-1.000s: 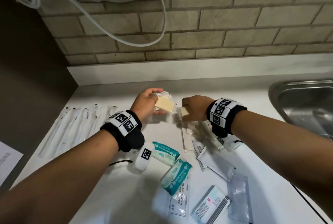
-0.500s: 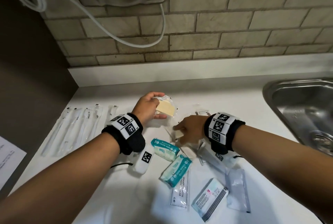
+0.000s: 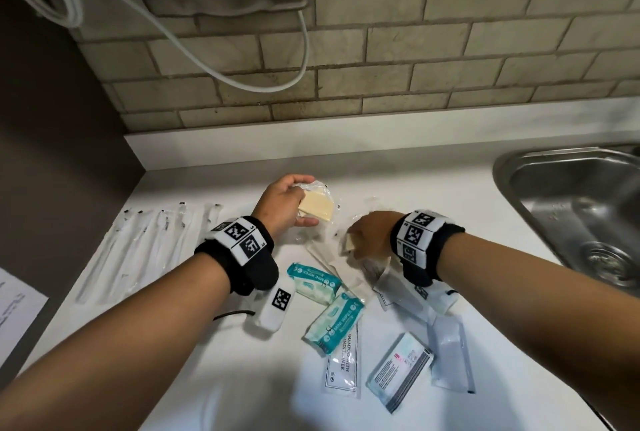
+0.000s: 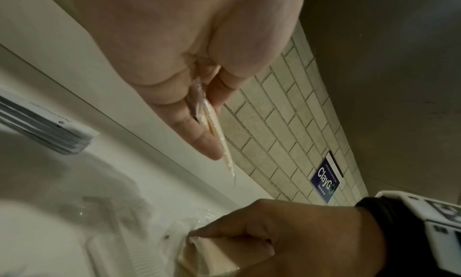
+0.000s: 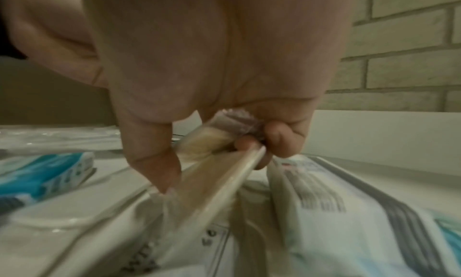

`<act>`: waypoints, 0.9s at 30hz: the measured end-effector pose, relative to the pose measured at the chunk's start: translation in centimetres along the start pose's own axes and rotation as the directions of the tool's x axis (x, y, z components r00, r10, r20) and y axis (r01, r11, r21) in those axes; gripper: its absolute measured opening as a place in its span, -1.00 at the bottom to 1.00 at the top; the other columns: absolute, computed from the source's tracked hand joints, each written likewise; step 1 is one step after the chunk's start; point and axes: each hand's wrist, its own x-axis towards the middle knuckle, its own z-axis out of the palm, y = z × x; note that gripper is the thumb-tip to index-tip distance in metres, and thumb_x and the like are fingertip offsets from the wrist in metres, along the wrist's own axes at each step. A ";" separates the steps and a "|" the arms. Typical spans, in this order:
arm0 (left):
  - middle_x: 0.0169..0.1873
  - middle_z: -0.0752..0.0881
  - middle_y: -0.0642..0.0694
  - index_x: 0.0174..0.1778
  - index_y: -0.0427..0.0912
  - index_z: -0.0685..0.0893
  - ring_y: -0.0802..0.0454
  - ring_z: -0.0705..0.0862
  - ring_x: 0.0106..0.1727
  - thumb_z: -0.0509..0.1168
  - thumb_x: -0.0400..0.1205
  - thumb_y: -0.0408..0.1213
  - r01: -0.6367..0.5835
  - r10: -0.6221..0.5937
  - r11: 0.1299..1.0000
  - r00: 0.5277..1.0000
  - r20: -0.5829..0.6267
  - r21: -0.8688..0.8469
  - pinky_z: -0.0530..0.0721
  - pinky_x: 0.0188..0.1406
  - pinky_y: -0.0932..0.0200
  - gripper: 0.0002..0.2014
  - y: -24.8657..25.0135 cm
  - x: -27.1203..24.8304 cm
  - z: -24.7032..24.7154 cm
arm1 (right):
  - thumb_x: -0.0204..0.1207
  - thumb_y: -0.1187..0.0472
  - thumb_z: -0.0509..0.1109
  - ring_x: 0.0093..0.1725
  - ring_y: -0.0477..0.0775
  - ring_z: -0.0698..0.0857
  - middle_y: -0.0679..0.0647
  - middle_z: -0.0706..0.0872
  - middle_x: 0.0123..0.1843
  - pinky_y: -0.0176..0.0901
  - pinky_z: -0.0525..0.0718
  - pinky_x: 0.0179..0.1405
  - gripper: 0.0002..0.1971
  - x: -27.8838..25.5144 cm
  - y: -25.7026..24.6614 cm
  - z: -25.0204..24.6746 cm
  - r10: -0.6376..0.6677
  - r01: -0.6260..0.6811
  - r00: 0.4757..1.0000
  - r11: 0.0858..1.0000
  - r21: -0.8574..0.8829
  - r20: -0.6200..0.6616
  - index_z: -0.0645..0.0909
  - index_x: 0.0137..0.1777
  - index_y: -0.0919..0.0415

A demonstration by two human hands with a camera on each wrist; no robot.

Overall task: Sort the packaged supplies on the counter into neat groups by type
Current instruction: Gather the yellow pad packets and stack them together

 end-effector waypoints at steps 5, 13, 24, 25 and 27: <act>0.31 0.55 -0.29 0.17 -0.13 0.66 -0.30 0.65 0.23 0.05 0.70 -0.51 0.001 -0.001 1.000 1.000 -0.005 0.004 0.83 -0.26 0.03 -0.66 -0.2 0.2 -0.1 | 0.40 -0.13 0.46 0.18 0.08 0.68 -0.03 0.74 0.16 -0.10 0.59 0.13 -0.48 0.6 -0.6 0.4 -0.047 0.049 0.998 0.998 0.035 -0.039 0.56 0.34 -0.01; 0.34 0.51 -0.25 0.18 -0.11 0.67 -0.31 0.63 0.24 0.06 0.71 -0.49 0.014 -0.014 1.000 1.000 -0.021 0.007 0.84 -0.33 0.11 -0.67 -0.4 -0.1 -0.1 | 0.37 -0.12 0.50 -0.05 0.06 0.71 0.00 0.74 -0.09 -0.03 0.74 0.06 -0.58 1.7 -1.0 0.4 0.014 -0.015 0.999 1.000 -0.017 -0.053 0.66 0.10 0.16; 0.30 0.52 -0.16 0.37 0.05 0.60 -0.09 0.81 -0.26 0.05 0.75 -0.42 0.075 -0.071 0.996 0.995 -0.073 0.043 0.79 -0.08 -0.14 -0.60 -1.0 -1.2 -1.2 | 0.47 -0.02 0.49 -0.18 0.02 0.60 -0.03 0.61 -0.19 -0.20 0.52 -0.22 -0.71 0.0 0.4 -2.1 -0.040 0.083 0.991 0.937 0.341 -0.129 0.47 -0.07 0.13; 0.28 0.53 -0.16 0.35 0.11 0.61 -0.09 0.80 -0.32 0.05 0.75 -0.40 0.085 -0.082 0.996 0.994 -0.075 0.039 0.79 -0.09 -0.18 -0.60 -1.1 -1.5 -1.2 | 0.45 -0.04 0.51 -0.22 0.01 0.55 -0.01 0.60 -0.20 -0.19 0.48 -0.25 -0.67 -0.5 0.6 -2.8 -0.056 0.112 0.987 0.912 0.394 -0.151 0.48 -0.10 0.16; 0.24 0.59 -0.20 0.24 0.16 0.67 -0.16 0.77 -0.31 0.05 0.73 -0.38 0.103 -0.102 0.994 0.993 -0.060 0.020 0.80 -0.10 -0.28 -0.60 -1.1 -2.1 -1.2 | 0.42 -0.08 0.54 -0.27 0.00 0.47 0.03 0.54 -0.24 -0.15 0.39 -0.29 -0.58 -1.5 0.6 -4.0 -0.081 0.167 0.975 0.879 0.447 -0.205 0.49 -0.06 0.24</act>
